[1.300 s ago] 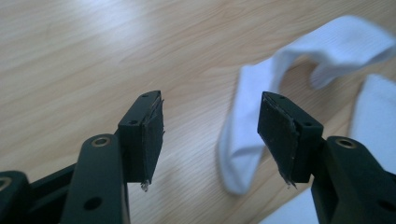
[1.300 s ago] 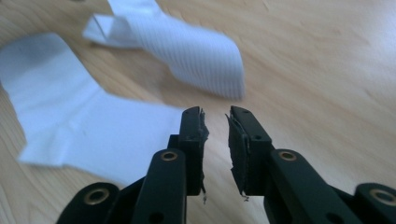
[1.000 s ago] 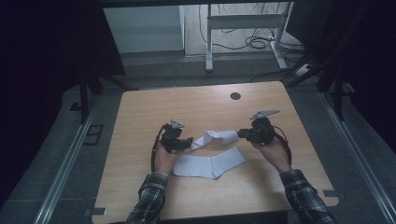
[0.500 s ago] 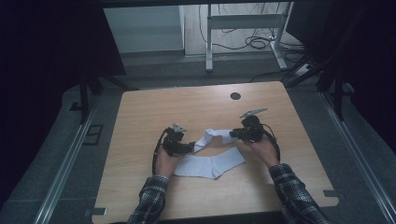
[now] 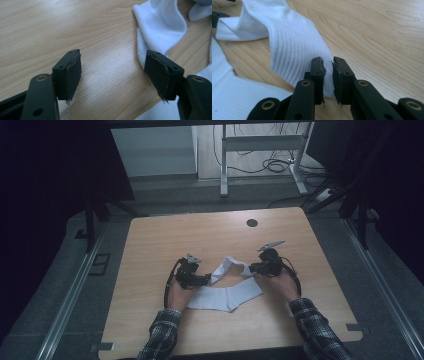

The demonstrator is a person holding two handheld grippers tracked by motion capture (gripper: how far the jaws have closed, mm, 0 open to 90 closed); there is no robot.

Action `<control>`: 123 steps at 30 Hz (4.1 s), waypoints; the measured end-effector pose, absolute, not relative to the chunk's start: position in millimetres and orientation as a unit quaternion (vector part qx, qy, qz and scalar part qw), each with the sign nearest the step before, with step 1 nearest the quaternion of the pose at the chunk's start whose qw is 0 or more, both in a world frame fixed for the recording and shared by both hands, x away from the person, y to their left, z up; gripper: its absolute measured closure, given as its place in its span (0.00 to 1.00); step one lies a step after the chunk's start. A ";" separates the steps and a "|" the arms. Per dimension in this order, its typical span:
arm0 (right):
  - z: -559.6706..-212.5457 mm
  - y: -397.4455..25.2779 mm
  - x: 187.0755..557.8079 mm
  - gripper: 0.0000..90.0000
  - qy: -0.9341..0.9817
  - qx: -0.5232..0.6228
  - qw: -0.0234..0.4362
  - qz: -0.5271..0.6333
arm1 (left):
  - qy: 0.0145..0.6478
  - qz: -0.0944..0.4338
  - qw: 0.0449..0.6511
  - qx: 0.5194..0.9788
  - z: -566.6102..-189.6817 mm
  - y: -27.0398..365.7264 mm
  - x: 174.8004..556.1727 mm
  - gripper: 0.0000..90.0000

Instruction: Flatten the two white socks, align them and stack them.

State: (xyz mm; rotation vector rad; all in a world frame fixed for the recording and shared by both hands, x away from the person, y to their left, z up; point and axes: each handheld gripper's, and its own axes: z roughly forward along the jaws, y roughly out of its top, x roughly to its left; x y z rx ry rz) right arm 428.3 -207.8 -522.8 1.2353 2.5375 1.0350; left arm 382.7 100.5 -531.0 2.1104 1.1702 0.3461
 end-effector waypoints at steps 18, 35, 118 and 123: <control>-525.7 -218.9 426.2 0.86 0.837 0.411 0.064 0.356 | 0.434 0.146 0.348 0.818 -518.5 80.1 385.3 0.31; -526.9 -220.4 425.9 0.86 0.834 0.412 0.062 0.361 | 0.417 0.161 0.351 0.823 -514.2 51.4 386.0 0.30; -494.7 -245.5 409.2 0.83 0.838 0.391 0.179 0.337 | 0.437 0.200 0.338 0.809 -490.1 87.6 387.0 0.93; -485.7 -239.1 417.0 0.65 0.831 0.402 0.189 0.334 | 0.470 0.209 0.325 0.794 -493.7 110.3 390.1 0.66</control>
